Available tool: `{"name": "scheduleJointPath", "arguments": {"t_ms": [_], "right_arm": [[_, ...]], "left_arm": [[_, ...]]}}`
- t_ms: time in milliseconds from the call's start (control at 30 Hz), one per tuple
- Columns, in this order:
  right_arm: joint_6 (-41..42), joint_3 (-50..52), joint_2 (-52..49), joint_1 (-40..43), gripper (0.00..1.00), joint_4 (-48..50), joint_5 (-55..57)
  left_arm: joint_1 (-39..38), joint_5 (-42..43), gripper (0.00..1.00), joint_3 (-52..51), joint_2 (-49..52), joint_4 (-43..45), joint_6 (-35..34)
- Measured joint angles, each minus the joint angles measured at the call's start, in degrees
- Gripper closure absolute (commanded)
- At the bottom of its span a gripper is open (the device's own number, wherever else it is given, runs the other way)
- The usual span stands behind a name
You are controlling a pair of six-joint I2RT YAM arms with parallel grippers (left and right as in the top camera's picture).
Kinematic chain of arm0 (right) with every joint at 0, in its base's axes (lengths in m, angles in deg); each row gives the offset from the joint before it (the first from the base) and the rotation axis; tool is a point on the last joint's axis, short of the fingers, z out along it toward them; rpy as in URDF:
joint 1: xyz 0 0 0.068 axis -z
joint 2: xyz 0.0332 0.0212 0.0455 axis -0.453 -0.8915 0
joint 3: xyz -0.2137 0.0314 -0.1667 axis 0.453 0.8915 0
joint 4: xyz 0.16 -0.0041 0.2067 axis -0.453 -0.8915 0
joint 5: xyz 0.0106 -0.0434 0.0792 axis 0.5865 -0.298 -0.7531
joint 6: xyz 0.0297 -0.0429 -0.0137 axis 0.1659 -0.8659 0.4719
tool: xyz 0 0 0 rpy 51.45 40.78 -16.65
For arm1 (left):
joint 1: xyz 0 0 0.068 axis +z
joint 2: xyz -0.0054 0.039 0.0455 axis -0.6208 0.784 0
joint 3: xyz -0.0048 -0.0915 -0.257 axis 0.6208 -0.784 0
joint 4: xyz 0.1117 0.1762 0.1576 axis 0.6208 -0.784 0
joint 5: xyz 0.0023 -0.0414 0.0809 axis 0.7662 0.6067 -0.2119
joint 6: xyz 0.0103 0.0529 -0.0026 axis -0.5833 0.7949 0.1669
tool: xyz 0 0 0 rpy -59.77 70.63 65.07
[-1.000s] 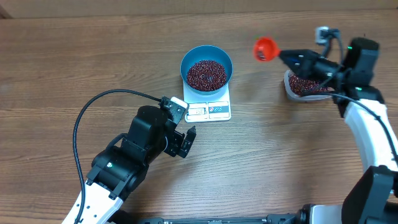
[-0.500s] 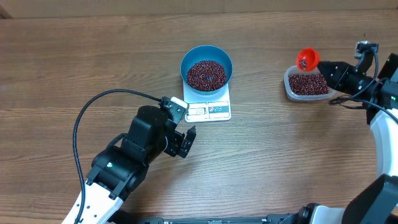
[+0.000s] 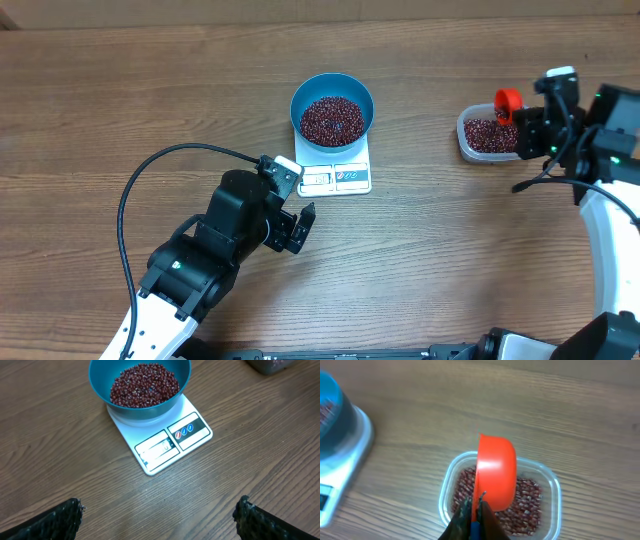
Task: Scoop item into bowl and weigh 150g on scale
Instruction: 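Lower the scoop into the tub and lay it on the beans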
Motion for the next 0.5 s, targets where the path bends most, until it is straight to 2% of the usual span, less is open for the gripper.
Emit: {"name": "scheduleJointPath", "arguments": {"t_ms": [300, 500], "right_arm": [[-4.28, 0.00, 0.02, -9.11, 0.96, 0.17, 20.70], [1.88, 0.00, 0.02, -9.20, 0.96, 0.52, 25.66]], "left_arm": [[0.00, 0.00, 0.01, 0.00, 0.00, -0.02, 0.00], [0.00, 0.00, 0.00, 0.00, 0.00, 0.00, 0.00]]}}
